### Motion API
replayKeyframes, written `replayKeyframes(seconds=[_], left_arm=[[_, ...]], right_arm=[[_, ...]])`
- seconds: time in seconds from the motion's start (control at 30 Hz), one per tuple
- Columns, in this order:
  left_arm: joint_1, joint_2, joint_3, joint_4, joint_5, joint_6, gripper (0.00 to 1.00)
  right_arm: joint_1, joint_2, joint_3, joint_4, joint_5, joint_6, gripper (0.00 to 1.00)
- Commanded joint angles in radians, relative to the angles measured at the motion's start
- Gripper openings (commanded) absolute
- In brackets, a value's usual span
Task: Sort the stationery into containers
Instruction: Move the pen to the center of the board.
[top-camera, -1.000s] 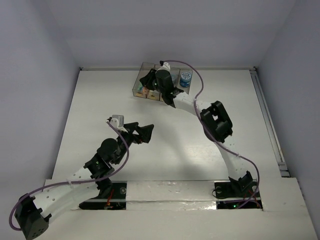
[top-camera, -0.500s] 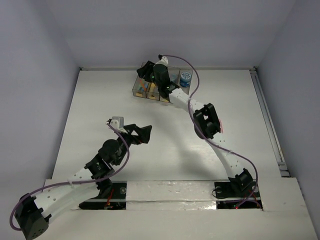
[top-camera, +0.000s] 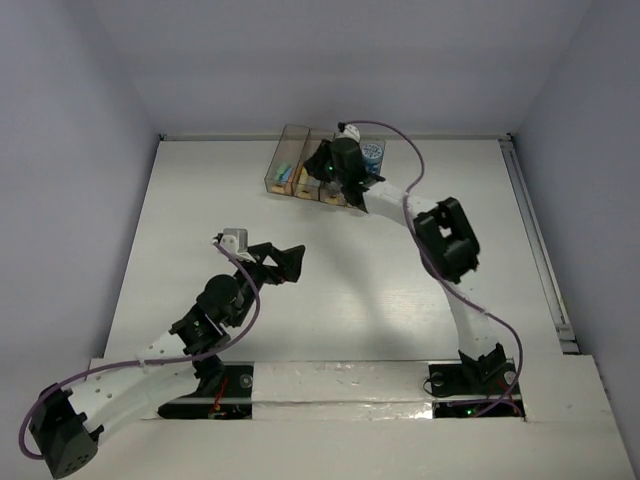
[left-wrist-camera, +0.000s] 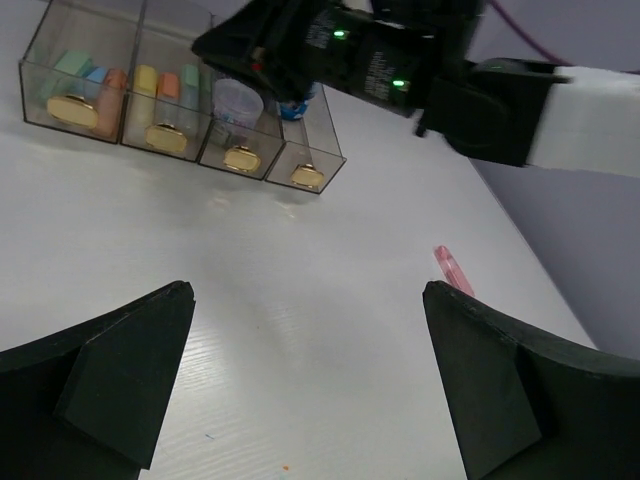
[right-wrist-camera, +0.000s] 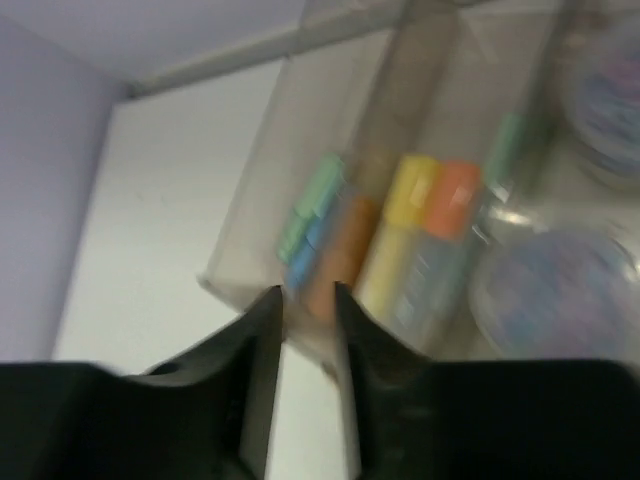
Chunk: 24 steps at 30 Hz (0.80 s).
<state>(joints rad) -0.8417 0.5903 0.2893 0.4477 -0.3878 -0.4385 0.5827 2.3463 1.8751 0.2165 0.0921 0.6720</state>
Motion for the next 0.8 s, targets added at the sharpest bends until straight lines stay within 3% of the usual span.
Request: replayKeyframes(seconds=[0.0, 0.2, 0.3, 0.4, 0.43, 0.53, 0.67, 0.77], left_arm=[[0.006, 0.055, 0.063, 0.107, 0.075, 0.012, 0.99], [0.015, 0.161, 0.088, 0.154, 0.181, 0.012, 0.98], [0.015, 0.181, 0.073, 0.172, 0.21, 0.009, 0.98], [0.015, 0.18, 0.067, 0.175, 0.234, 0.004, 0.98], [0.015, 0.178, 0.065, 0.178, 0.237, 0.004, 0.97], [0.015, 0.177, 0.051, 0.19, 0.248, 0.004, 0.97], [0.015, 0.177, 0.04, 0.2, 0.268, 0.0, 0.96], [0.015, 0.178, 0.04, 0.2, 0.28, 0.0, 0.96]], right_arm=[[-0.026, -0.35, -0.279, 0.164, 0.079, -0.096, 0.24], [-0.135, -0.745, -0.781, -0.087, 0.167, -0.063, 0.18], [-0.269, -0.863, -1.001, -0.166, 0.101, -0.003, 0.17], [-0.41, -0.988, -1.122, -0.212, 0.034, -0.003, 0.33], [-0.438, -1.015, -1.131, -0.276, 0.035, -0.012, 0.46], [-0.5, -1.004, -1.107, -0.403, 0.043, -0.066, 0.67], [-0.5, -0.932, -1.065, -0.518, 0.06, -0.124, 0.73], [-0.5, -0.898, -1.042, -0.575, 0.026, -0.129, 0.72]])
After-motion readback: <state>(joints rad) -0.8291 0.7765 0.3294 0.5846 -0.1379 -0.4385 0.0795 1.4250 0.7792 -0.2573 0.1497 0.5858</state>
